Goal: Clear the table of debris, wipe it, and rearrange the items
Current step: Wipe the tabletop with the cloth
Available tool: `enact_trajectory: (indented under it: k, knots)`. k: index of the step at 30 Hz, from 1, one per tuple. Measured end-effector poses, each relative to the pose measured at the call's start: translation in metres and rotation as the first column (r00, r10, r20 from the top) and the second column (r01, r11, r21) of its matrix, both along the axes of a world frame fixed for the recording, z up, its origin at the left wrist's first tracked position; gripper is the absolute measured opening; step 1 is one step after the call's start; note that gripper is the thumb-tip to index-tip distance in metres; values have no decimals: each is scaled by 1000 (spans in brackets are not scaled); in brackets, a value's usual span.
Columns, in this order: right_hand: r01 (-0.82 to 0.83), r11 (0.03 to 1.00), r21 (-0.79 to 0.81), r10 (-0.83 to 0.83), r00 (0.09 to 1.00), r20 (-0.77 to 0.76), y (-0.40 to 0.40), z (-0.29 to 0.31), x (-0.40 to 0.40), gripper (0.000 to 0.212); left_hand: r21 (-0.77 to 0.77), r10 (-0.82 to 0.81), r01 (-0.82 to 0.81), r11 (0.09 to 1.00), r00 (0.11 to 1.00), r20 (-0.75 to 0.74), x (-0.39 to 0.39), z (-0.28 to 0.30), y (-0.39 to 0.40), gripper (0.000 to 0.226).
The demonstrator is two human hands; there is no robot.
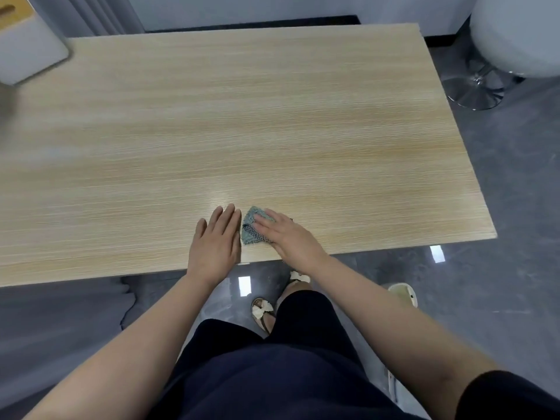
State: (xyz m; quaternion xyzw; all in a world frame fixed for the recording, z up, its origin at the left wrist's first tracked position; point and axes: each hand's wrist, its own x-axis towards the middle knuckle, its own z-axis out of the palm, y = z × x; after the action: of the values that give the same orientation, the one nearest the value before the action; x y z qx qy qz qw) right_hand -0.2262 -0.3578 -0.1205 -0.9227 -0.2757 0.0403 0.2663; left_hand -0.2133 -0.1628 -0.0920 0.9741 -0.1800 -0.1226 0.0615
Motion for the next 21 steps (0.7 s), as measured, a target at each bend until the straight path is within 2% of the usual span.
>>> enact_trajectory:
  k: [2, 3, 5, 7, 9, 11, 13, 16, 18, 20, 21]
  knots:
    - [-52, 996, -72, 53, 998, 17, -17, 3, 15, 55, 11, -15, 15, 1000, 1000, 25, 5, -1, 2, 52]
    - [1, 994, -107, 0, 1000, 13, -27, 5, 25, 61, 14, -23, 23, 1000, 999, 26, 7, -1, 2, 52]
    - [221, 967, -130, -220, 975, 24, -53, 7, 49, 69, 6, -19, 19, 1000, 1000, 1, 14, -2, 0, 57]
    - [425, 893, -148, -434, 900, -36, -82, 8, 70, 67, 7, -7, 7, 1000, 999, -43, 21, -5, 0, 65]
    - [554, 819, -148, -568, 819, -81, -95, 7, 79, 59, 6, -6, 6, 1000, 998, -65, 28, -9, 0, 69]
    - [616, 777, -131, -623, 782, -16, -84, 4, 78, 59, -8, -4, 3, 1000, 998, -67, 35, -9, 0, 69]
    - [531, 842, -95, -531, 847, 29, -58, 0, 68, 61, -17, 6, -7, 1000, 997, -74, 42, -9, -2, 69]
    - [172, 982, -76, -174, 984, -27, -24, -1, 48, 56, -29, 19, -22, 999, 996, -83, 54, -9, -7, 69]
    - [-37, 998, -58, 36, 999, -21, -22, 1, 46, 46, -41, 32, -35, 999, 996, -83, 62, -8, -9, 68]
    - [-111, 990, -86, 110, 994, -7, -38, 4, 62, 48, -38, 43, -46, 998, 995, -87, 68, -8, -10, 68]
    - [-71, 992, -104, 71, 997, -1, -47, 4, 74, 53, -27, 43, -46, 999, 995, -92, 70, -8, -10, 68]
